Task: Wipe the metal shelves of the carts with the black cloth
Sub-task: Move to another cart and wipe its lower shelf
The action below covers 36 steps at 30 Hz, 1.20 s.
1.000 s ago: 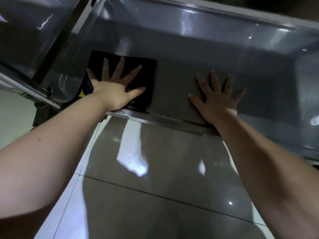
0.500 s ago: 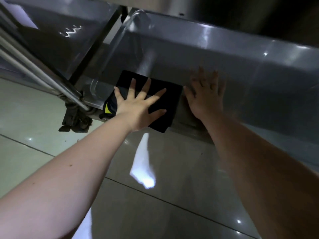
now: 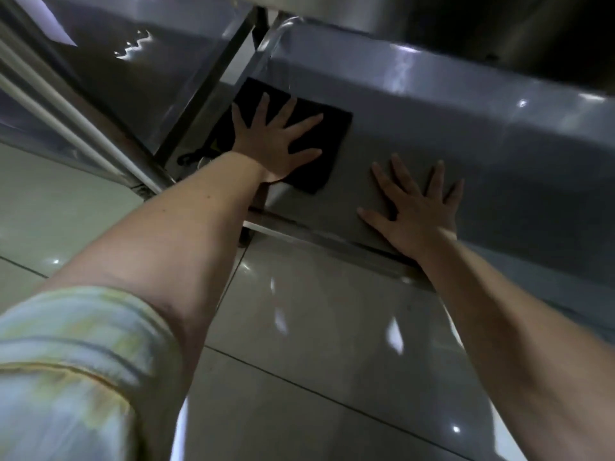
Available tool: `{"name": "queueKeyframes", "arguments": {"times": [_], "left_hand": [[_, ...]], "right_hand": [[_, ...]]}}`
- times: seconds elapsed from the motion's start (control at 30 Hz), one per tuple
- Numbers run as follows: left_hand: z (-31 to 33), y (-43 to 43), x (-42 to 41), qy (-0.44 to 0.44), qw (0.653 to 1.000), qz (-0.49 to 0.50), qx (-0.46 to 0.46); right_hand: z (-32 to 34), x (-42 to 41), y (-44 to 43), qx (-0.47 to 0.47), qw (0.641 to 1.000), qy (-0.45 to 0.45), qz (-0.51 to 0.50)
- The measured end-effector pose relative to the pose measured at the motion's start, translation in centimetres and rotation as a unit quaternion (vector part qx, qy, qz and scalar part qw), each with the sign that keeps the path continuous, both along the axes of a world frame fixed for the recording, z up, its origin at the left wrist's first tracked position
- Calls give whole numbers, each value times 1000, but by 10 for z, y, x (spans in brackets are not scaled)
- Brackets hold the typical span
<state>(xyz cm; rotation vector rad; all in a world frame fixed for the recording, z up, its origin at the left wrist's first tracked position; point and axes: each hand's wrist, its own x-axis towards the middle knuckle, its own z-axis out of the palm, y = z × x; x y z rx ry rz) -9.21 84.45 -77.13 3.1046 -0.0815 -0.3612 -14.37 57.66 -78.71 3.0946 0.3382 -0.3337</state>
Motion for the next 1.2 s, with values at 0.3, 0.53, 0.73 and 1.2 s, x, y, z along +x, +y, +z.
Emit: {"name": "queueKeyframes", "arguments": {"times": [0.3, 0.53, 0.73, 1.2], "left_hand": [[18, 10, -89, 99, 994, 31, -21], [15, 8, -118, 86, 995, 56, -18], [11, 7, -120, 50, 997, 55, -18], [4, -157, -108, 25, 999, -30, -4]], "right_hand": [[-3, -1, -2, 2, 1000, 6, -3], [-2, -1, -1, 17, 1000, 13, 4], [16, -33, -55, 49, 994, 68, 72], [6, -61, -136, 2, 998, 33, -51]]}}
